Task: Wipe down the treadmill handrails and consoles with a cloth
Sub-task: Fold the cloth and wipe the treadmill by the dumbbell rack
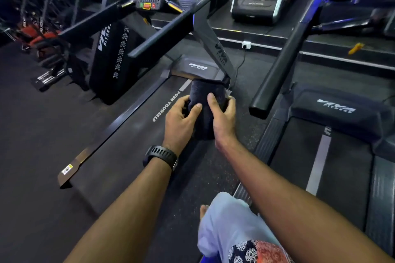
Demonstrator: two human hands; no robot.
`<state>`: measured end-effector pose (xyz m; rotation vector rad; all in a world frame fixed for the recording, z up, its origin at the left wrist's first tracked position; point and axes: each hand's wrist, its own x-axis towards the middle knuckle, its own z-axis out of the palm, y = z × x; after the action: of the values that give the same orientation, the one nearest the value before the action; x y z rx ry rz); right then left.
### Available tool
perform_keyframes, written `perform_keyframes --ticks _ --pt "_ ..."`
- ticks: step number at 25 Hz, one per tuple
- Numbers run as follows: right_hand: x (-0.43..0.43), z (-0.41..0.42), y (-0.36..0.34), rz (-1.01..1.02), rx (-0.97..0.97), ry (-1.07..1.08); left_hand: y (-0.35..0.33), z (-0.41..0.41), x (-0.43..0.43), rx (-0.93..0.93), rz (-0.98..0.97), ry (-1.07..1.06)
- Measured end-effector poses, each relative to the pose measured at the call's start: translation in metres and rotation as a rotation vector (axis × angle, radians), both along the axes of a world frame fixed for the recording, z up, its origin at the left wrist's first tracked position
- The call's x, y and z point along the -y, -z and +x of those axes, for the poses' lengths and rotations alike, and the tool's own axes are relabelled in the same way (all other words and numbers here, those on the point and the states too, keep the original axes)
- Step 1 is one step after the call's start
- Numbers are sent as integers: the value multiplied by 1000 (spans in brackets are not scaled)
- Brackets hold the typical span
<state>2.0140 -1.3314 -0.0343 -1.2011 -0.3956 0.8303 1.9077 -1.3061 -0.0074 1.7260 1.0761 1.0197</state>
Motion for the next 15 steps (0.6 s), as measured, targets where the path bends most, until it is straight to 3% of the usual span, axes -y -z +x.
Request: perform_keyframes --ticks 7,15 --pt "-86 0 49 16 266 113 59 -5 -89 -1 90 -8" --pt "-223 88 133 -33 415 490 152 104 -263 10 269 238"
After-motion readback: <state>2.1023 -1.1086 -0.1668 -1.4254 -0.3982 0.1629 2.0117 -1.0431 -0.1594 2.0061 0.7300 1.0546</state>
